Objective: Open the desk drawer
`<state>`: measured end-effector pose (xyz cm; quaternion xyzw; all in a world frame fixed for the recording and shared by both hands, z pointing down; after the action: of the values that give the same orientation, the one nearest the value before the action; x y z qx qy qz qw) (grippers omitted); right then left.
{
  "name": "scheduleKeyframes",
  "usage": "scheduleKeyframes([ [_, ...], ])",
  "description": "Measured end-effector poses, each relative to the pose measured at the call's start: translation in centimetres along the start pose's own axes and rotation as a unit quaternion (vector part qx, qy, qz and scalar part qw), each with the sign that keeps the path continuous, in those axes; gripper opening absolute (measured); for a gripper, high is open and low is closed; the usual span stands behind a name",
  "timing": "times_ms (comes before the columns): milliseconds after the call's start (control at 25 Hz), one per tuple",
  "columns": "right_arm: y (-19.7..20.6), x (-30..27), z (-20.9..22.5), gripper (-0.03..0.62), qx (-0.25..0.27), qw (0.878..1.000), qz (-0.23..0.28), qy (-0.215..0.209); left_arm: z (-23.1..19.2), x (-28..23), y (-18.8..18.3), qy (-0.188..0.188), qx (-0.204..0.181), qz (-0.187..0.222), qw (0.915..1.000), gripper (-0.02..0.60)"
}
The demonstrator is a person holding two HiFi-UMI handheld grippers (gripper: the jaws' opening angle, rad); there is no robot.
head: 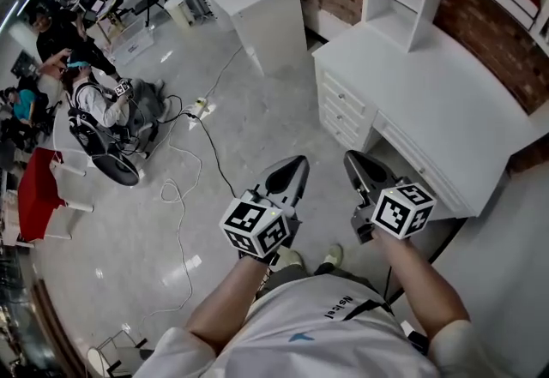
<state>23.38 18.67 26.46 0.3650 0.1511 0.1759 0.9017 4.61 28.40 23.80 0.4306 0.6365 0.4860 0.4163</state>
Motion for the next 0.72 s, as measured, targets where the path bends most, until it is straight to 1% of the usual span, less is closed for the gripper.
scheduleKeyframes([
  [200, -0.8, 0.1, 1.5, 0.018, -0.009, 1.0, -0.005, -0.002, 0.4, -1.3, 0.1, -0.011, -0.002, 0.003, 0.9999, 0.011],
  [440, -0.6, -1.4, 2.5, 0.018, -0.019, 1.0, -0.018, -0.003, 0.2, -2.7, 0.7, -0.009, -0.006, -0.003, 0.9999, 0.011],
  [560, -0.5, -2.8, 3.1, 0.018, -0.029, 0.999, -0.021, 0.001, -0.7, -3.7, 1.0, -0.002, -0.012, -0.004, 0.9999, 0.012],
  [720, -0.5, -5.7, 4.5, 0.02, -0.05, 0.998, -0.02, 0.013, -3.2, -5.8, 1.6, 0.011, -0.015, -0.003, 0.9998, 0.011],
])
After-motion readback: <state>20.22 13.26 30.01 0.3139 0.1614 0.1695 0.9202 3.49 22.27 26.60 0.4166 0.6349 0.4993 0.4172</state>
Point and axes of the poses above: the fingertips, and each gripper's own axes: x backward along the fingers, z to its right, y out of its underside, the point moved 9 cm from there along x, backward along the fingers, and after that the axes turned 9 degrees about -x, right-handed, at the moved point
